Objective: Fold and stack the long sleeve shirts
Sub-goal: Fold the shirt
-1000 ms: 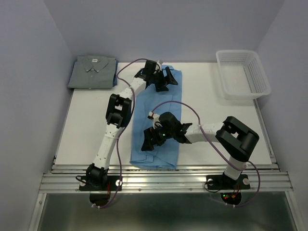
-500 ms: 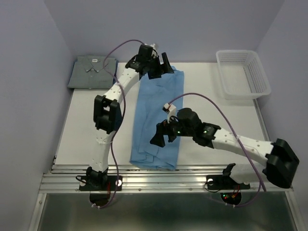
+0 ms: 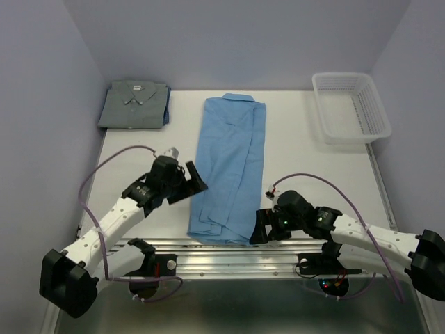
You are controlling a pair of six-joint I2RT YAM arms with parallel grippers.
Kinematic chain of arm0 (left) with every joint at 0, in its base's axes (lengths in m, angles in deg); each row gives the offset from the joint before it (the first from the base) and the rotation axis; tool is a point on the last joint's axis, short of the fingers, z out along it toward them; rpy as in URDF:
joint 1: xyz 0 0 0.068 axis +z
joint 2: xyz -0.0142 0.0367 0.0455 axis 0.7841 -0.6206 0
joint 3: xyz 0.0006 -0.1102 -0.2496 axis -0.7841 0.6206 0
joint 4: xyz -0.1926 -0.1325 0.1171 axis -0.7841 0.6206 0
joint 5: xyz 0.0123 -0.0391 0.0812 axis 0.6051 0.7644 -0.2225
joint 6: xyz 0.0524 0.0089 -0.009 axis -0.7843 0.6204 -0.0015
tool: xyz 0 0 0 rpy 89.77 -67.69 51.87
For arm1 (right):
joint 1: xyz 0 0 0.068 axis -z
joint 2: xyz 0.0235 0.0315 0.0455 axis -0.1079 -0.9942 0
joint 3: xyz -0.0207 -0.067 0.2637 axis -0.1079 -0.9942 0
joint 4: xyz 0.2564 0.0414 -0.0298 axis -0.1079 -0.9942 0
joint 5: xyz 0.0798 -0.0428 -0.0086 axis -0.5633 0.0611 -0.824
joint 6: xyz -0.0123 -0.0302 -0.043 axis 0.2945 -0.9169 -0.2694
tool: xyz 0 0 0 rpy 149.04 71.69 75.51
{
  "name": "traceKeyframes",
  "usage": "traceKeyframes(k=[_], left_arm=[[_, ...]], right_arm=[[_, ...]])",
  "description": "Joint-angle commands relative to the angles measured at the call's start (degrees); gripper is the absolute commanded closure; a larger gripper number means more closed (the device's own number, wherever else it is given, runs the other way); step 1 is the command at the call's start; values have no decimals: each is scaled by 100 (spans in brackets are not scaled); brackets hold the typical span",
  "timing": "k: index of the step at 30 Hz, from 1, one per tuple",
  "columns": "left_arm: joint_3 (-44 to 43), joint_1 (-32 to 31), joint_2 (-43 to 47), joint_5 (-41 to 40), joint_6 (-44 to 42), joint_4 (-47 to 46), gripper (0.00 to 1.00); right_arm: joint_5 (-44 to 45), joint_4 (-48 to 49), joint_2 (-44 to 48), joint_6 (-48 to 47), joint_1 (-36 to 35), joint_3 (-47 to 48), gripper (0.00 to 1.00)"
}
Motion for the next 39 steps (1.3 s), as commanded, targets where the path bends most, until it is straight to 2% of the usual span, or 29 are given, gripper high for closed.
traceKeyframes(k=[1,5,9,13,16,17,18,19,20,21,22,23,25,26,30,33,36,39], left_arm=[[1443,-403,886,283,1054,386,1],[2813,-545,1898,686,1792,704,1],[3475,-580,2698,916,2162,520,1],[3757,-589,2612,1276,2250,-174,2],[3766,-589,2208,1259,2076,-324,12],[3714,-597,2094,1242,2049,-429,21],[3679,-597,1867,1189,1996,-474,25],[3626,-597,1743,1136,1961,-509,31],[3513,-606,1628,1066,1917,-544,50],[3451,-598,1427,996,1873,-553,58],[3406,-606,1329,952,1820,-562,67],[3310,-606,1250,925,1715,-562,83],[3231,-606,1074,899,1618,-571,97],[3169,-606,1039,925,1557,-571,100],[2923,-606,1134,1205,1547,-527,100],[2432,-606,1371,979,1600,-238,100],[1782,-615,1399,706,1618,-26,100],[1131,-606,1014,469,1565,-122,100]], right_arm=[[-551,540,48,744,-60,-388,0],[-542,821,-197,797,-60,-537,0],[-349,1331,-470,911,-60,-581,0],[-288,1814,-953,1043,-60,-511,0],[-112,2175,-1217,1253,-60,-441,12],[-77,2254,-1253,1263,-60,-389,18],[-59,2307,-1357,1271,-60,-371,30],[-42,2308,-1419,1324,-60,-344,37],[-15,2299,-1472,1324,-60,-318,43],[63,2290,-1542,1342,-60,-274,53],[142,2212,-1647,1411,-60,-256,58],[256,2185,-1692,1429,-60,-221,67],[380,2141,-1701,1465,-60,-186,75],[407,2149,-1675,1439,-60,-151,83],[730,1807,-1359,1114,-60,217,99],[1257,886,-1052,754,-60,840,99],[1592,691,-875,586,-60,1140,99],[2013,568,-927,323,-8,1579,99]])
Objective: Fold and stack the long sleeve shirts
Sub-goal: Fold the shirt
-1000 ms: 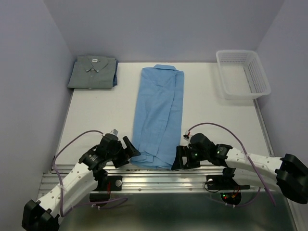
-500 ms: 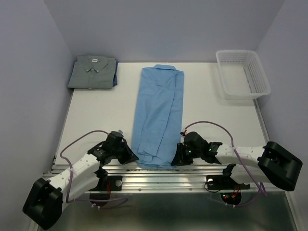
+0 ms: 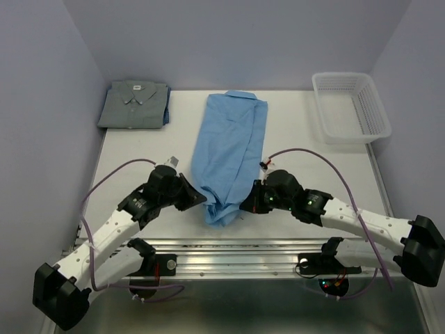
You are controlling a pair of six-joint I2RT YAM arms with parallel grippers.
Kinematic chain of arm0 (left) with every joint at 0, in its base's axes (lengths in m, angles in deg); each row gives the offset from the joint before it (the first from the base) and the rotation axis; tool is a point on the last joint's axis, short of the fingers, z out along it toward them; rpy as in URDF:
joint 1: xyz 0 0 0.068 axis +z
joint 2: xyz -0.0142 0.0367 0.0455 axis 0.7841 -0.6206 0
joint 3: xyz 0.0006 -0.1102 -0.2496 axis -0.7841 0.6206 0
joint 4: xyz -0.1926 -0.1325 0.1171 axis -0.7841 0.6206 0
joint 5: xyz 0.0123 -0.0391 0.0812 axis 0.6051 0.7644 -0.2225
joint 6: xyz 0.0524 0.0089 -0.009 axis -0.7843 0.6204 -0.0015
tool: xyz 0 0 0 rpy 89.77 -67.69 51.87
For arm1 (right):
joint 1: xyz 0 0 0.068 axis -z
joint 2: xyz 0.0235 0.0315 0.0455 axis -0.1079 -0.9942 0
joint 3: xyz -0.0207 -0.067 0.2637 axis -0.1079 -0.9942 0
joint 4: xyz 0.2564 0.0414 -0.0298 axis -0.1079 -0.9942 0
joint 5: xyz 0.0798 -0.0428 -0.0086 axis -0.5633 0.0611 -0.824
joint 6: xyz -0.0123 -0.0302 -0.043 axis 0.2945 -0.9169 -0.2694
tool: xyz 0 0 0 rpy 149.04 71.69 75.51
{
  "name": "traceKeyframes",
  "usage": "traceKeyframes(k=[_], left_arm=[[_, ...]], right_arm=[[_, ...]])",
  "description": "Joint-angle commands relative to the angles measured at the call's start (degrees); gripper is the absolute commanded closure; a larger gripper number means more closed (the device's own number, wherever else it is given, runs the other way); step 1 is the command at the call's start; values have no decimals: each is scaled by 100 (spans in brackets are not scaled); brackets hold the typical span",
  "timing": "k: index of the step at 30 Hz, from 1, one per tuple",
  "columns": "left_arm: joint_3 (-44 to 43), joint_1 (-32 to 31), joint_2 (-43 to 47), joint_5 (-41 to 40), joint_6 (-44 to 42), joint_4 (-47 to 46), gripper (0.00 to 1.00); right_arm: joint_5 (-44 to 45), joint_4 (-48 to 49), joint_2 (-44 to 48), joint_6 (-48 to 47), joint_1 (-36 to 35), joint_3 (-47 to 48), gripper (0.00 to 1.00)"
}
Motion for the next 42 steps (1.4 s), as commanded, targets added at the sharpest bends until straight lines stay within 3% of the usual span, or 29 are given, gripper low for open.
traceKeyframes(k=[1,9,16,24,34,35,37,38,39,42], left_arm=[[-933,-3,-338,-491,-196,-216,100],[-2849,619,-2156,-1318,-881,-384,100],[-3930,1323,-3546,-844,-1330,-814,100],[-5476,1500,-5311,-352,-1866,-648,100],[-6295,1588,-6578,-474,-1999,-472,100],[-6400,1588,-6641,-483,-2008,-446,98],[-6488,1597,-6790,-475,-2043,-437,75],[-6541,1597,-6826,-483,-2078,-411,50],[-6655,1597,-6869,-544,-2087,-332,35],[-6840,1597,-6817,-632,-2183,-121,3]], right_arm=[[819,-320,-79,-551,26,621,99],[1258,-294,-958,-1492,1062,1789,99],[1120,-215,-2030,-2055,1774,2818,99],[847,13,-3076,-2029,2442,3398,99],[635,260,-4201,-2310,2689,3785,95],[627,269,-4403,-2354,2741,3908,89],[601,269,-4571,-2442,2741,4066,85],[600,260,-4624,-2512,2741,4137,81],[600,251,-4650,-2547,2741,4259,66],[592,67,-4511,-2627,2741,4400,59]])
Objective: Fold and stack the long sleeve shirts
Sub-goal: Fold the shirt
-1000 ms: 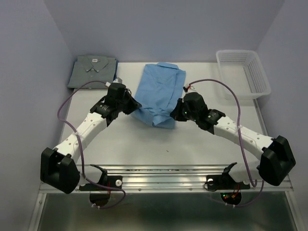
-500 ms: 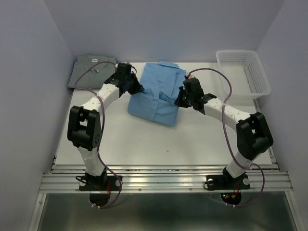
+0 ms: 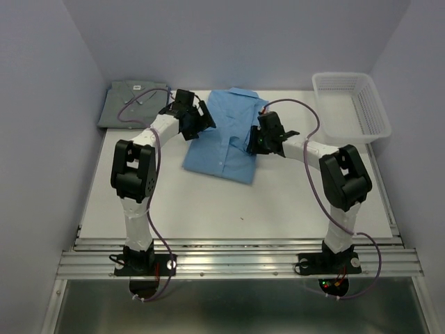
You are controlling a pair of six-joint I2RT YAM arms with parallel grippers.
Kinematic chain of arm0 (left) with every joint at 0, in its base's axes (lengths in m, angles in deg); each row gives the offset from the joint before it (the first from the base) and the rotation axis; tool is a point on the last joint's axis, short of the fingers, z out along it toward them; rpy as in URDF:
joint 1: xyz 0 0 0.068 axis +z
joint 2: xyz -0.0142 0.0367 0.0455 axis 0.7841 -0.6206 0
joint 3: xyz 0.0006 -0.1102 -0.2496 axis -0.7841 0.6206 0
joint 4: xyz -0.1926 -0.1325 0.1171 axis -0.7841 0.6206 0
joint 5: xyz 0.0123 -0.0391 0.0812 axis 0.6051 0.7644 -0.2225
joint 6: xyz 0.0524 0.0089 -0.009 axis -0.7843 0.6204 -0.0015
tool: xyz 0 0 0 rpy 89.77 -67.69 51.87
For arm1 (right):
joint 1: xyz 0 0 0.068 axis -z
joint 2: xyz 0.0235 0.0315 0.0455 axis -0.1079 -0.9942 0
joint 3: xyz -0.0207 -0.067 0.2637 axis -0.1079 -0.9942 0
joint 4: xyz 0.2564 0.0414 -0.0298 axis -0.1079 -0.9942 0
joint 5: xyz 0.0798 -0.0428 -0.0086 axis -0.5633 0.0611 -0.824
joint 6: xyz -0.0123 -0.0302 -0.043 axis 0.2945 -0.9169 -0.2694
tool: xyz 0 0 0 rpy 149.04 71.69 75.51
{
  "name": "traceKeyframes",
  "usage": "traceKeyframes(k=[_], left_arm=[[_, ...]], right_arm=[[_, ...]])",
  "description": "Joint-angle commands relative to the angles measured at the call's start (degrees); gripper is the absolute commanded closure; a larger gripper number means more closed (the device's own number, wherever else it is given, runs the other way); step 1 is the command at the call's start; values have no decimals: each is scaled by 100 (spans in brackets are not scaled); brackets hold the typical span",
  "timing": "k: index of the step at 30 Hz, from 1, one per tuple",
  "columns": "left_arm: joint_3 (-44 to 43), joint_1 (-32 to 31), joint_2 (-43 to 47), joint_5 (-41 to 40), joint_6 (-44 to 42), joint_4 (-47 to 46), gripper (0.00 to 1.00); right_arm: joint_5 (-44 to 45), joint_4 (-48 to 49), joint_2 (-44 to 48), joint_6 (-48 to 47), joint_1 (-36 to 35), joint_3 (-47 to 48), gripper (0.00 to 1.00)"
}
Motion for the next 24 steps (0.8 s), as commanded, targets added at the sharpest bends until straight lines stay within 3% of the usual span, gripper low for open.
traceKeyframes(k=[1,2,3,6,11,14,18,24], left_arm=[[-415,54,360,-274,-208,194,1],[-362,54,466,-318,-208,195,1],[-162,45,728,-371,-138,116,1],[382,54,1177,-336,-24,-103,1],[1042,45,2065,-740,-58,133,1],[1587,54,2584,-671,29,19,1],[2763,10,3164,-275,258,-454,1],[3855,-315,3569,155,810,-991,1]], right_arm=[[1,-5,420,-301,36,432,44],[-7,-93,517,-328,36,440,37],[-190,-190,623,-345,36,423,16],[-446,-384,1167,-469,36,222,0],[-1429,-245,2020,-459,36,-620,0],[-2132,98,2074,-565,-87,-912,0],[-2266,29,1610,-960,-465,-467,0],[-1486,38,327,-820,-465,736,0]])
